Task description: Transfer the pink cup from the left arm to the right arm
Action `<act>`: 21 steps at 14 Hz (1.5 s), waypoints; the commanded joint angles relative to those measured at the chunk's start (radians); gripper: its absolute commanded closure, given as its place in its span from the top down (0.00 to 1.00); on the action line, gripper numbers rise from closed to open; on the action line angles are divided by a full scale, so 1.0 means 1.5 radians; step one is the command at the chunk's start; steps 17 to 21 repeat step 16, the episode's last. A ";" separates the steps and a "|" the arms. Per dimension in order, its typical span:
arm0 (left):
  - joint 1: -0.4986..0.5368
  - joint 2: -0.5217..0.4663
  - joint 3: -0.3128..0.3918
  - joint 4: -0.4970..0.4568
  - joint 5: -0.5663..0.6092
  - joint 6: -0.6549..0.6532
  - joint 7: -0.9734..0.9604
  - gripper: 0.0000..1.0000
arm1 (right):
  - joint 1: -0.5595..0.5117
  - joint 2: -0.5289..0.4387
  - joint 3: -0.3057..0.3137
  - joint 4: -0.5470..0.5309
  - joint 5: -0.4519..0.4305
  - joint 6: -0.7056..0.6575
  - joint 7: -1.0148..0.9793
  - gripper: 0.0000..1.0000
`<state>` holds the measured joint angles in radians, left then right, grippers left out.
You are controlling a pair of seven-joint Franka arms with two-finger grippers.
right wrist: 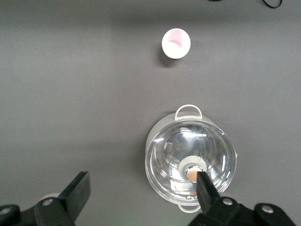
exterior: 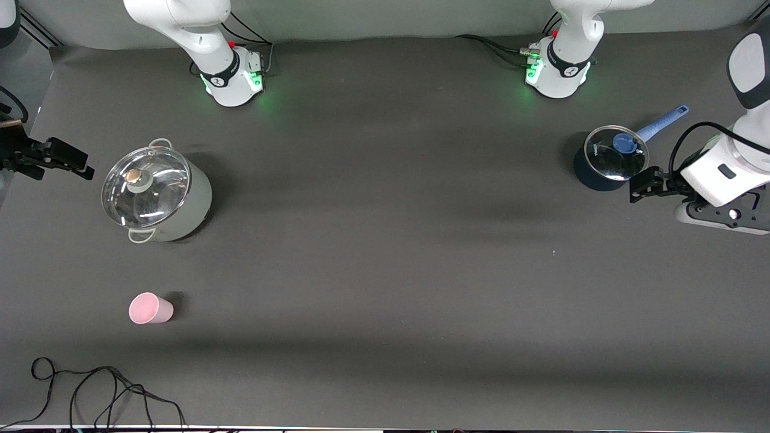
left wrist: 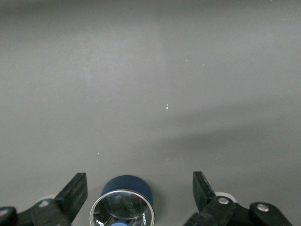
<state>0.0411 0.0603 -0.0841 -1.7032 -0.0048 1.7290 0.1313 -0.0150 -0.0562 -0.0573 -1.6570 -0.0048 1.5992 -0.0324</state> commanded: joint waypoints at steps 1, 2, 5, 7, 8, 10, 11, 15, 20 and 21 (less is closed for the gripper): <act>0.006 0.000 0.001 0.003 -0.003 -0.023 0.010 1.00 | 0.009 -0.013 0.002 0.002 -0.006 -0.015 -0.008 1.00; 0.006 0.000 0.001 0.003 -0.003 -0.024 0.010 1.00 | 0.009 -0.012 0.002 0.002 -0.006 -0.021 -0.008 1.00; 0.004 -0.001 0.001 0.003 -0.003 -0.027 0.009 1.00 | 0.011 -0.012 0.003 0.002 -0.006 -0.023 -0.006 1.00; 0.004 -0.001 0.000 0.004 -0.003 -0.034 0.008 1.00 | 0.011 -0.011 0.002 0.002 -0.005 -0.023 -0.011 1.00; 0.004 -0.001 0.000 0.004 -0.003 -0.033 0.009 1.00 | 0.011 -0.011 0.002 -0.001 -0.005 -0.024 -0.011 1.00; 0.004 -0.001 0.000 0.004 -0.003 -0.034 0.009 1.00 | 0.011 -0.009 0.003 -0.001 -0.004 -0.034 -0.011 1.00; 0.004 0.000 0.000 0.004 -0.003 -0.034 0.009 1.00 | 0.011 -0.008 0.003 0.000 -0.004 -0.034 -0.011 1.00; 0.004 0.000 0.000 0.004 -0.004 -0.034 0.009 1.00 | 0.011 -0.006 0.002 0.002 -0.004 -0.033 -0.011 1.00; 0.004 0.000 0.000 0.004 -0.004 -0.034 0.009 1.00 | 0.011 -0.006 0.002 0.001 -0.004 -0.031 -0.011 1.00; 0.004 0.000 0.000 0.004 -0.004 -0.034 0.009 1.00 | 0.011 -0.006 0.002 0.001 -0.004 -0.031 -0.011 1.00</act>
